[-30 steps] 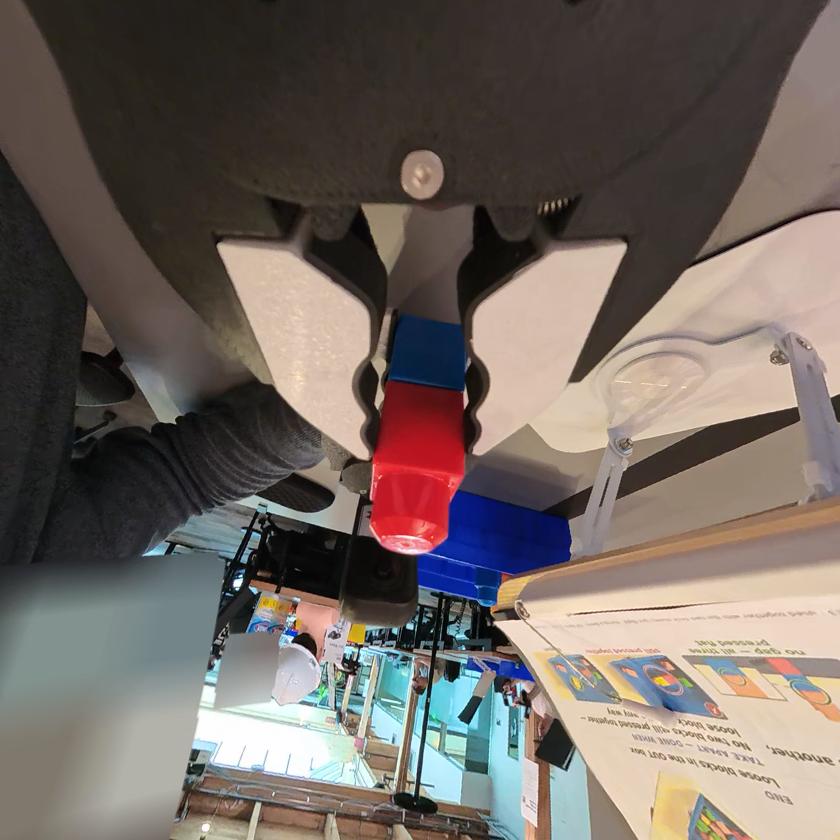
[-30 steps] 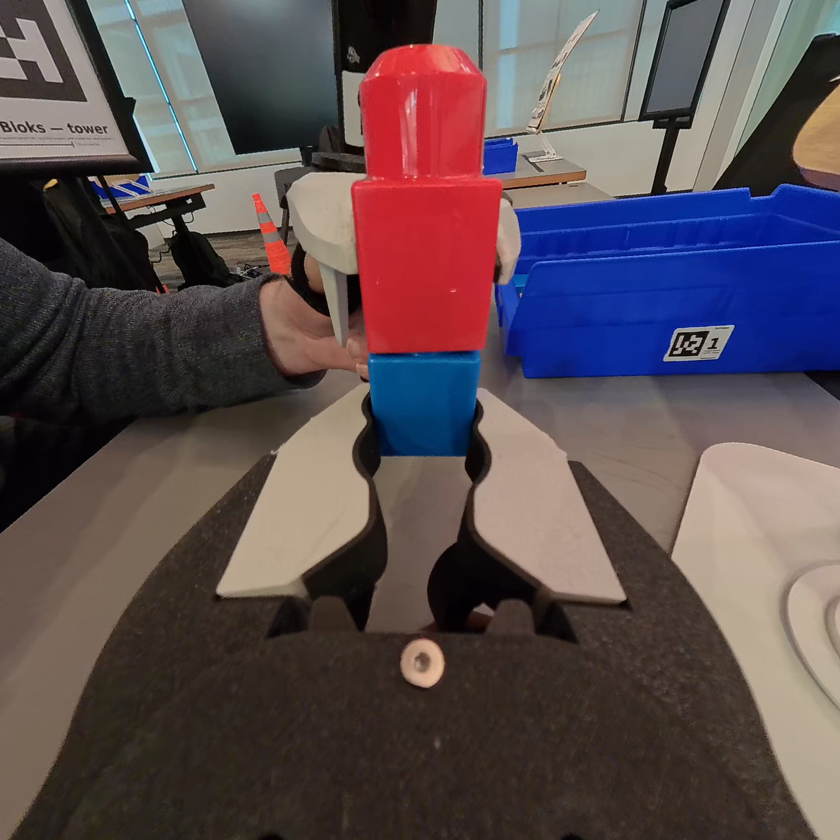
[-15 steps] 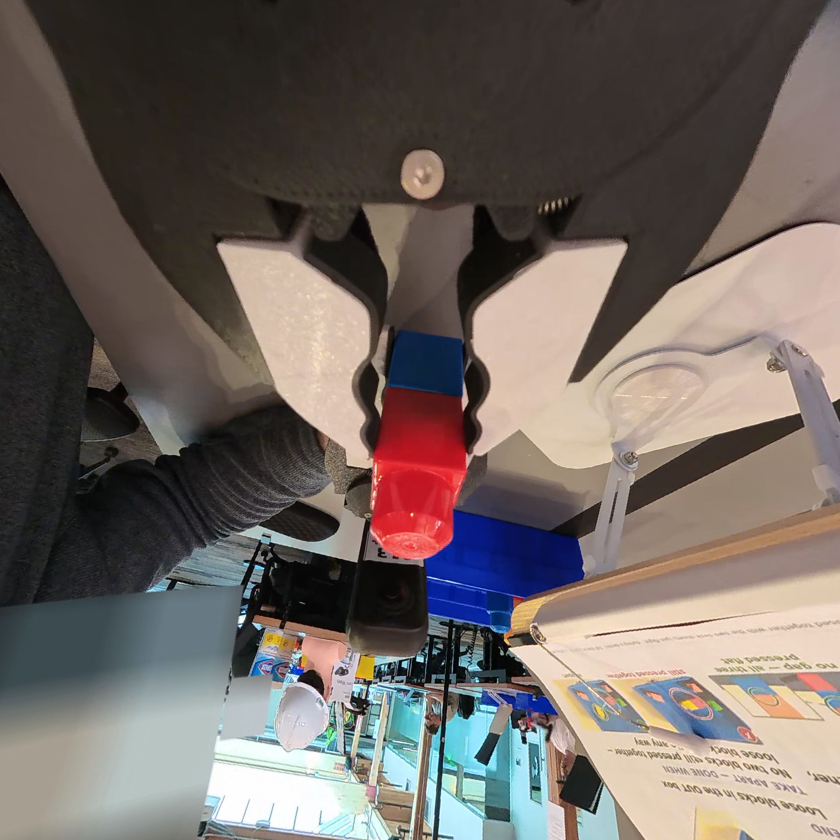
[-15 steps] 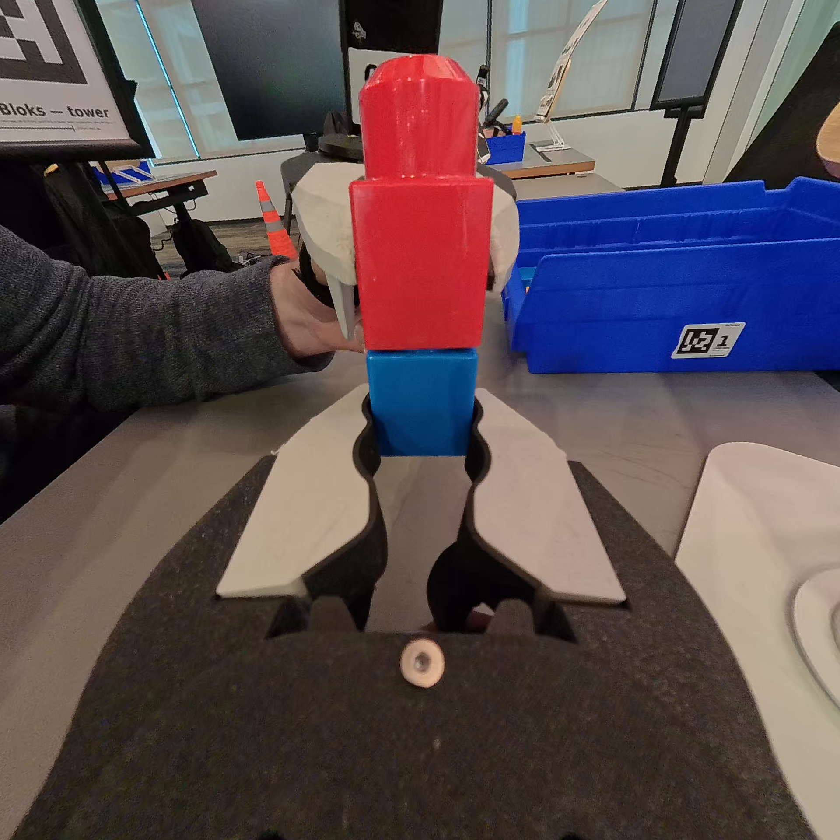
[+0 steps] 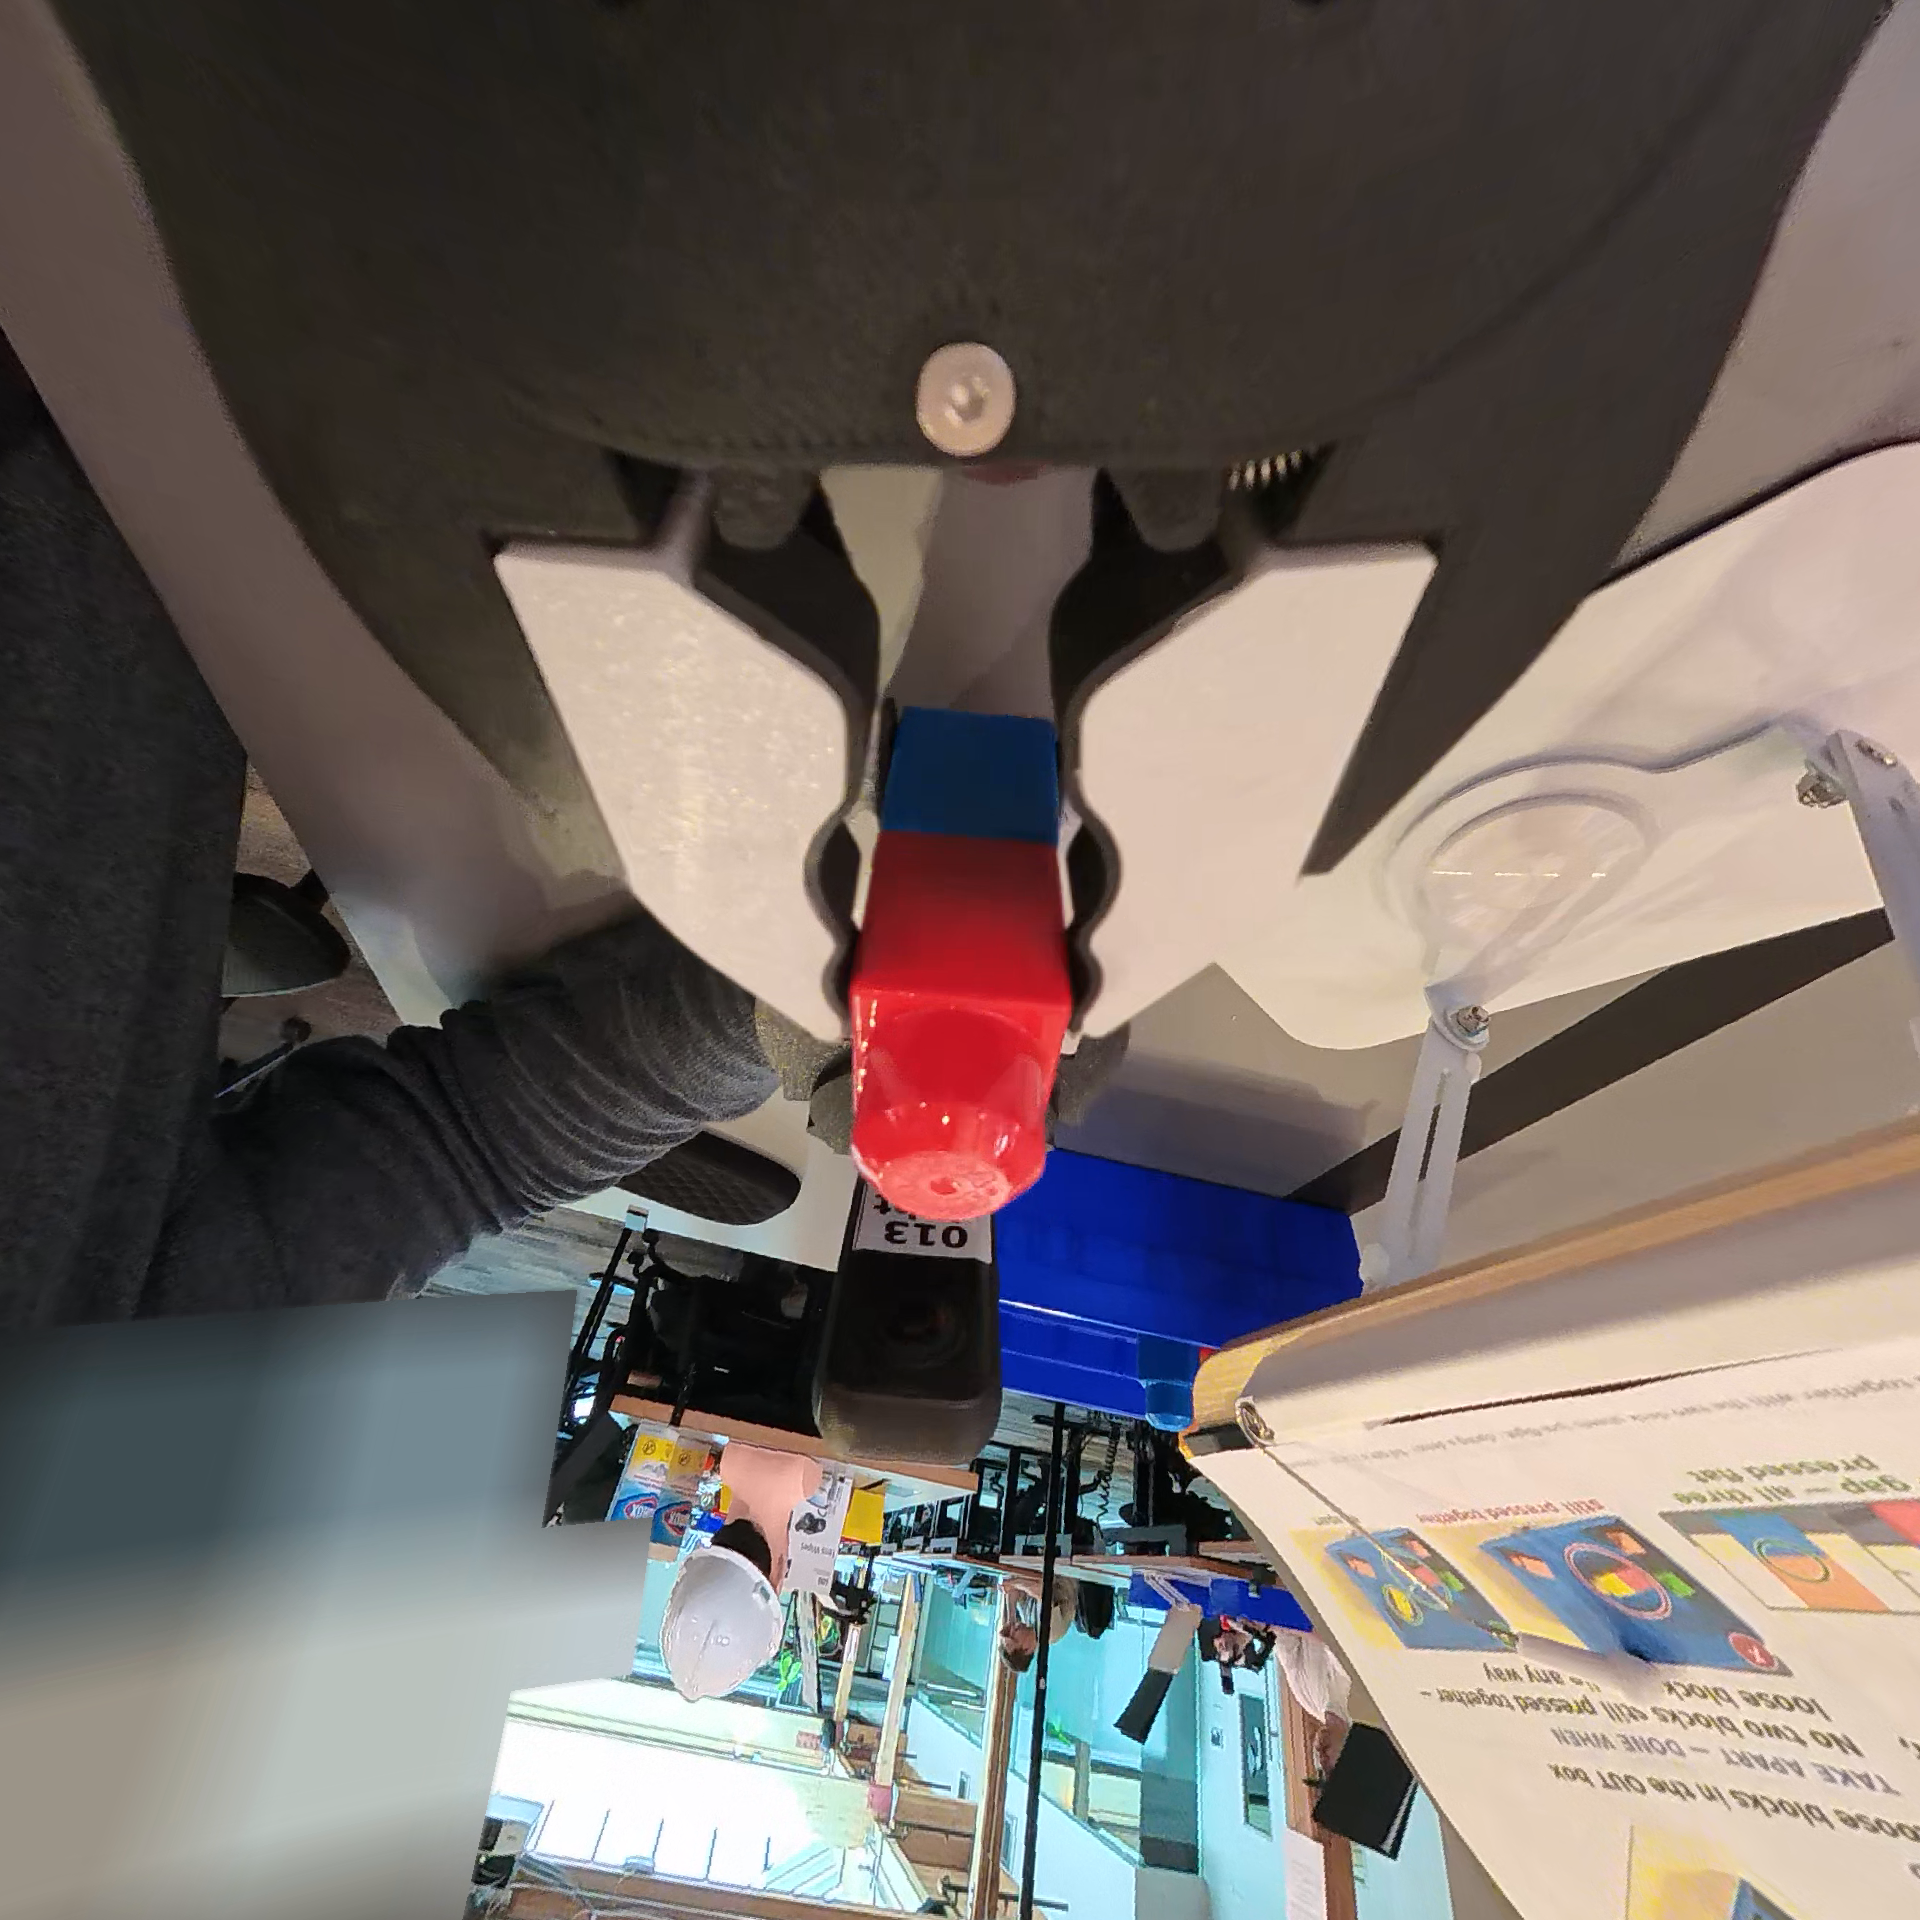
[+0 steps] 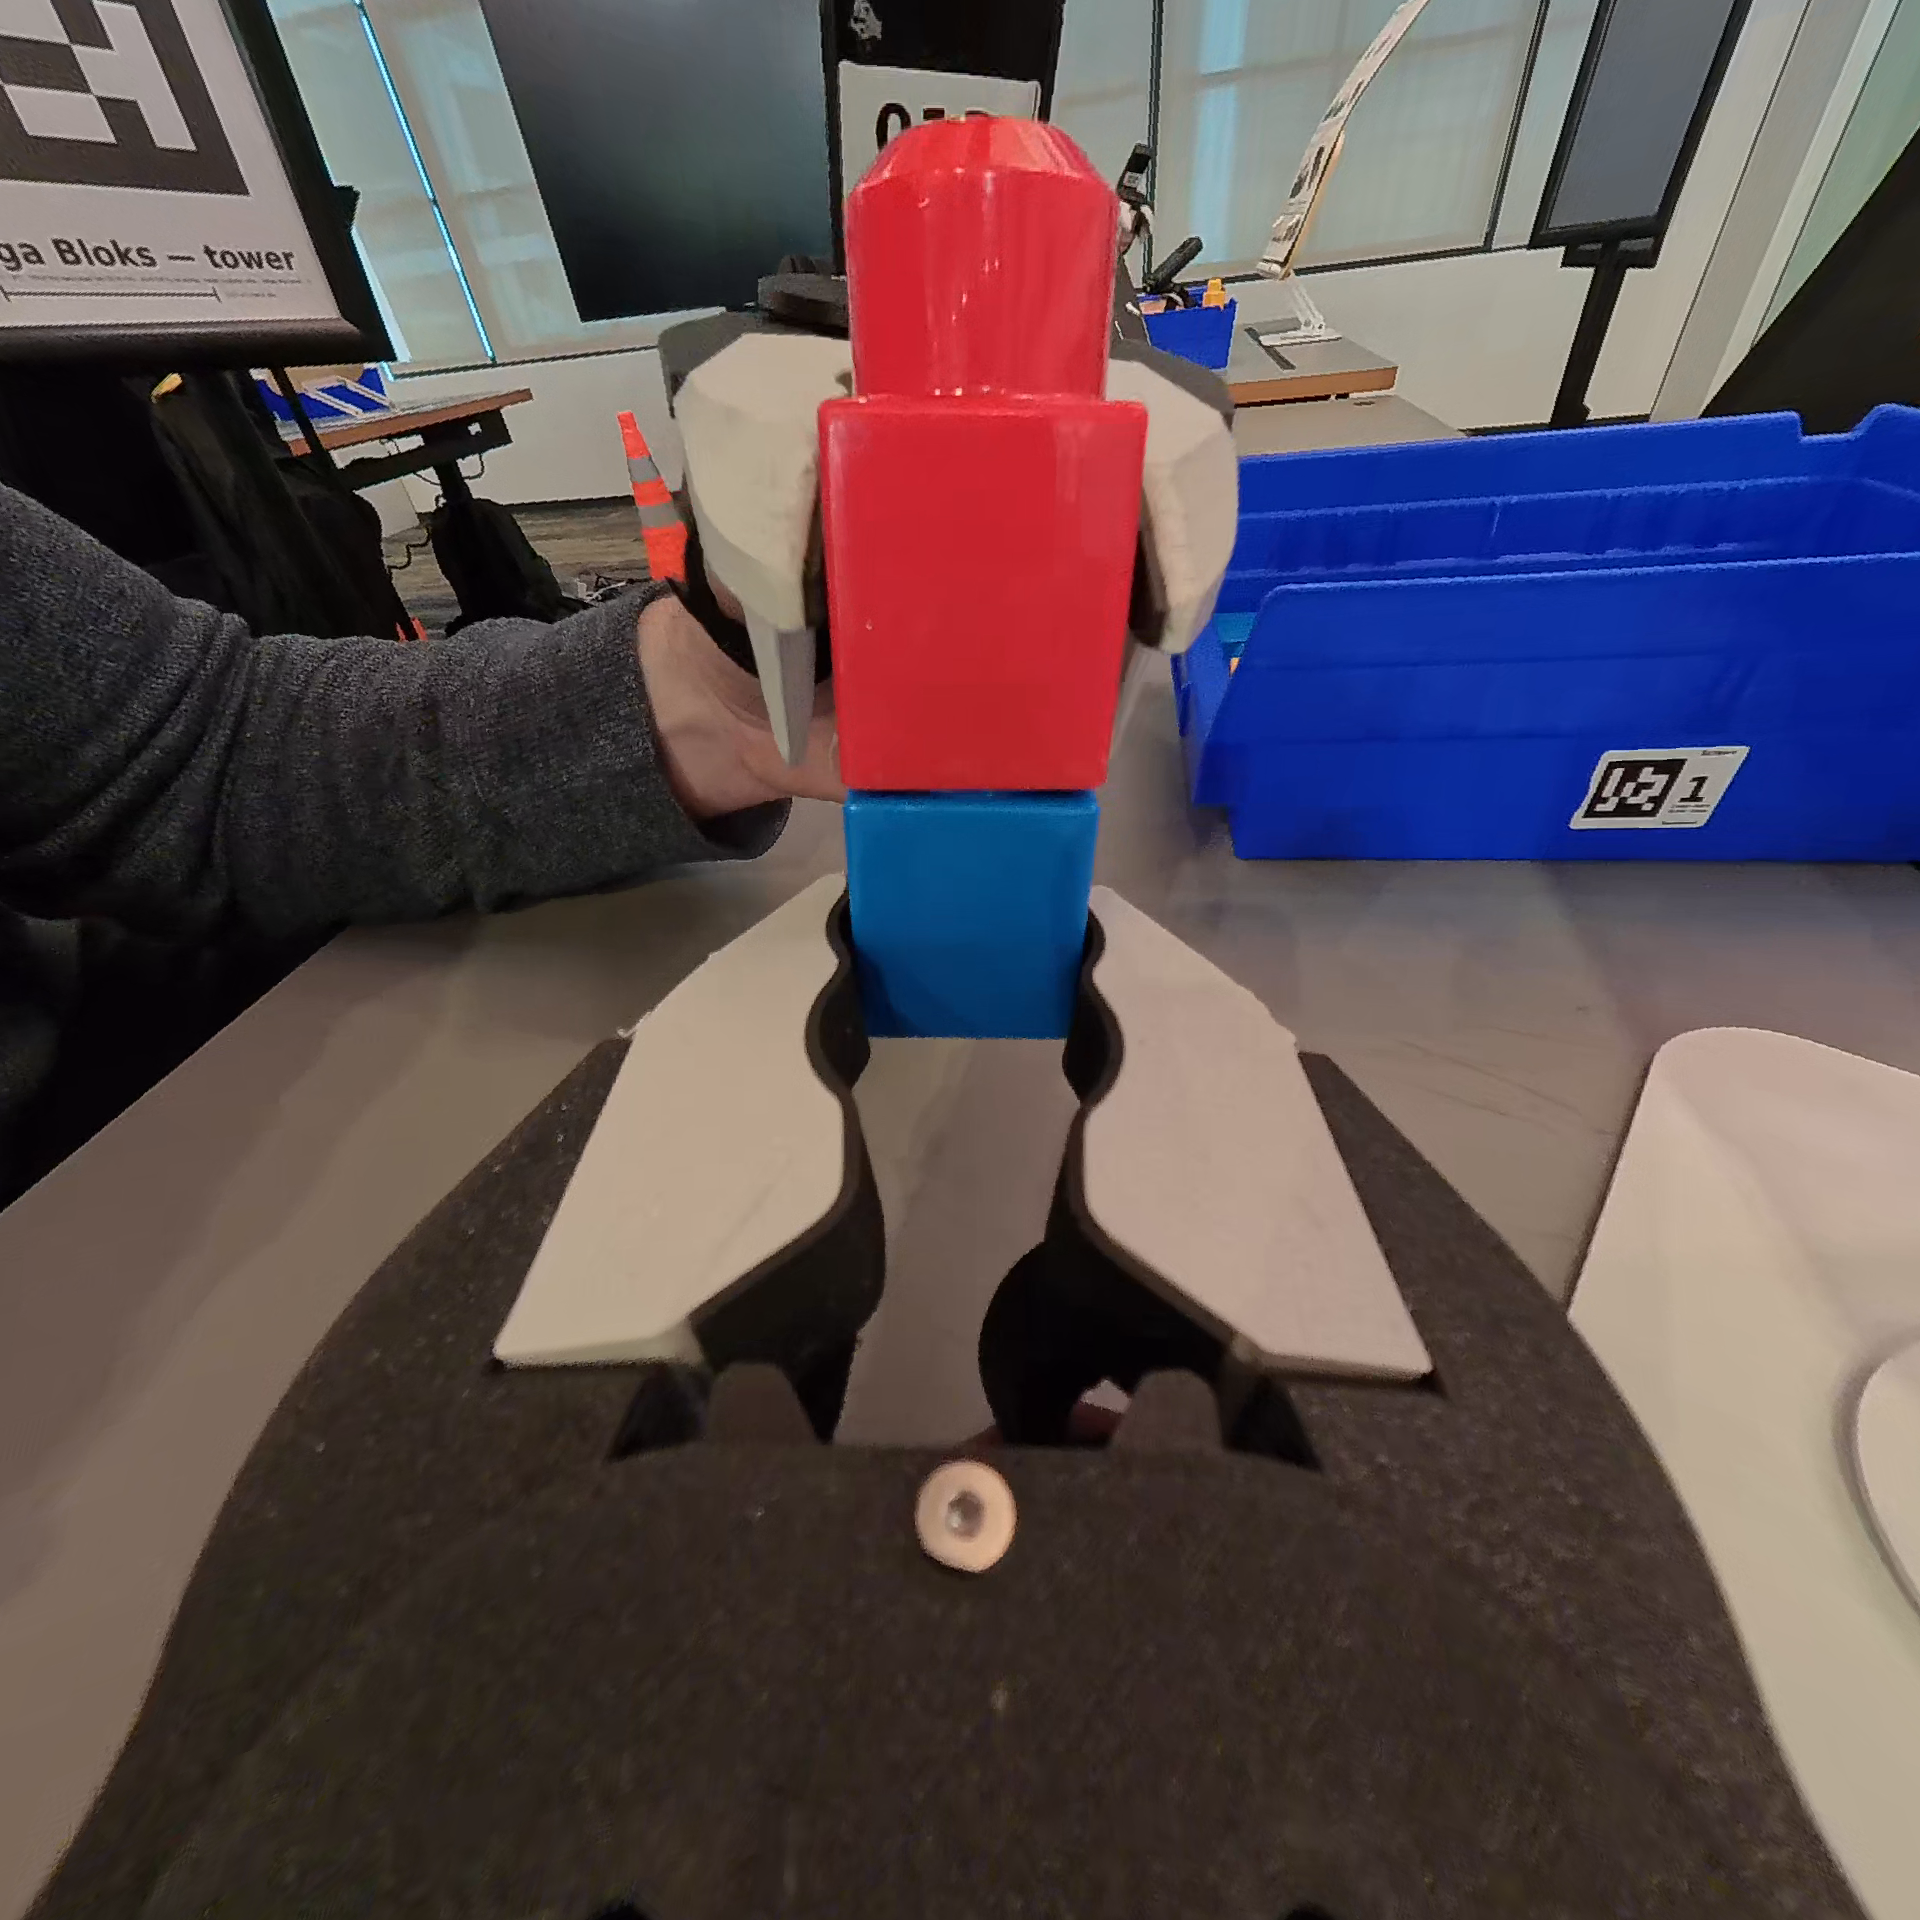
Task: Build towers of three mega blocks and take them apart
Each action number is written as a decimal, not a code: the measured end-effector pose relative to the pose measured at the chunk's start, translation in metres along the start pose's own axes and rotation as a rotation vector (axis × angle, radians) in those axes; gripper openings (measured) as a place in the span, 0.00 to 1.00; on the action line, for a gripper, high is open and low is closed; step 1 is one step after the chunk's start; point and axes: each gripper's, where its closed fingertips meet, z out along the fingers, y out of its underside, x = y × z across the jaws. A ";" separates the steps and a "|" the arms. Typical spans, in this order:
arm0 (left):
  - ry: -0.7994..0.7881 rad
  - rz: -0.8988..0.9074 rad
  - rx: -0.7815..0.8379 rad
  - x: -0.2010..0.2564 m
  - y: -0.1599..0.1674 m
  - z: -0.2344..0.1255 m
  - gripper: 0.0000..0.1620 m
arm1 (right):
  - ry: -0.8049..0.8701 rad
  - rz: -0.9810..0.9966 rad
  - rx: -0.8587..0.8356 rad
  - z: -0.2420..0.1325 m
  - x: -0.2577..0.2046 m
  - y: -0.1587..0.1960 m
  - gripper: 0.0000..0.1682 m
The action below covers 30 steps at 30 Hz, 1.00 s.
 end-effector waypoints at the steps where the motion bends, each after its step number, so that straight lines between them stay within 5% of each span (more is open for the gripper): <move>1: -0.001 0.002 0.000 0.000 0.001 0.000 0.22 | -0.001 0.000 -0.003 0.000 0.000 0.000 0.21; 30: 0.022 0.030 -0.020 0.002 0.009 -0.009 0.22 | 0.007 -0.013 -0.012 0.000 -0.002 0.002 0.20</move>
